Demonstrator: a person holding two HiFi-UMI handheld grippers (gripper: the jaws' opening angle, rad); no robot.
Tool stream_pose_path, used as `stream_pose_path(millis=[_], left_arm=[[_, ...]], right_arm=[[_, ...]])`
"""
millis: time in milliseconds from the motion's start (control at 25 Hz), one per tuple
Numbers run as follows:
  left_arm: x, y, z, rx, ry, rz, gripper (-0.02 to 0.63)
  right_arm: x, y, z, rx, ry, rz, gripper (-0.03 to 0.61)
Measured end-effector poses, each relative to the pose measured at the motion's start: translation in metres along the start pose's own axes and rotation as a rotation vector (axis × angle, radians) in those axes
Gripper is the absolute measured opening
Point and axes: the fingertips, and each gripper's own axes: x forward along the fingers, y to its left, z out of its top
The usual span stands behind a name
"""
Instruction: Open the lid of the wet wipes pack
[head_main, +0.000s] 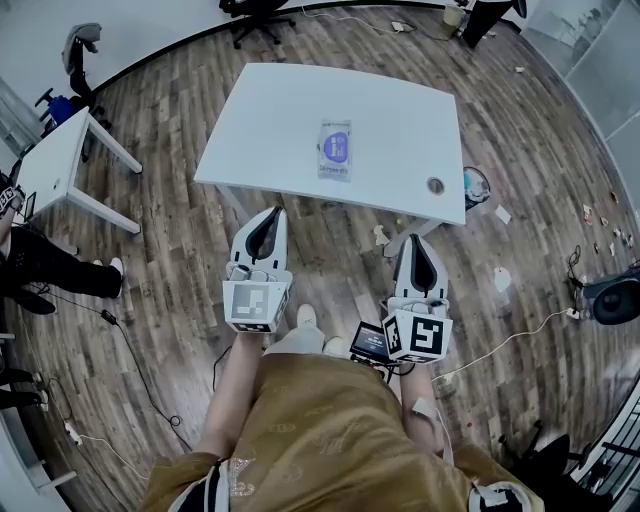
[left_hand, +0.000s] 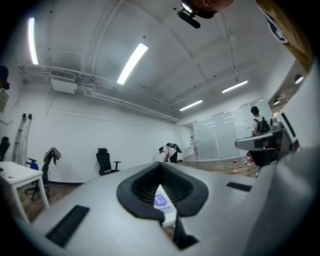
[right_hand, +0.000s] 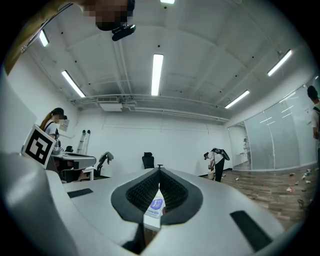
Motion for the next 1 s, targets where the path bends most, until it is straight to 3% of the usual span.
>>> stream_pose_path(millis=[1000], left_arm=[[0.066, 0.059, -0.007, -0.037, -0.017, -0.048, 0.002]], right_arm=[[0.079, 0.019, 0.003, -0.034, 0.002, -0.057, 0.01]])
